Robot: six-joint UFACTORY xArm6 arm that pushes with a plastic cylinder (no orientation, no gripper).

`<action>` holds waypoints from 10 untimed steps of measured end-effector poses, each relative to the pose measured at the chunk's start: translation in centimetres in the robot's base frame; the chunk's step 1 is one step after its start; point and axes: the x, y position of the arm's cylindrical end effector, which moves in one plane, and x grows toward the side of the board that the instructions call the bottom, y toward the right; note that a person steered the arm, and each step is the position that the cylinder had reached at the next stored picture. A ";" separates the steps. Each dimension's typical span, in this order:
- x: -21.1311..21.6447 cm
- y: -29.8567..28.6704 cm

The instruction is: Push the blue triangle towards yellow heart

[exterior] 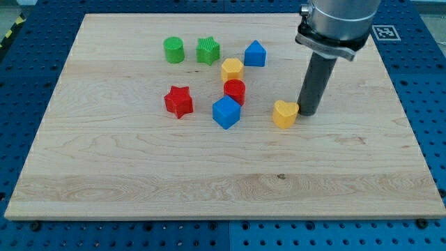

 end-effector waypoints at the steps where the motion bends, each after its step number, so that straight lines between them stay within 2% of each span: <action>1: -4.7 0.0; 3: -13.8 -2.5; 4: -17.1 -8.1; 5: -17.2 -10.7; 6: -16.2 -10.4; 9: -9.2 -1.7; 10: -7.5 -1.1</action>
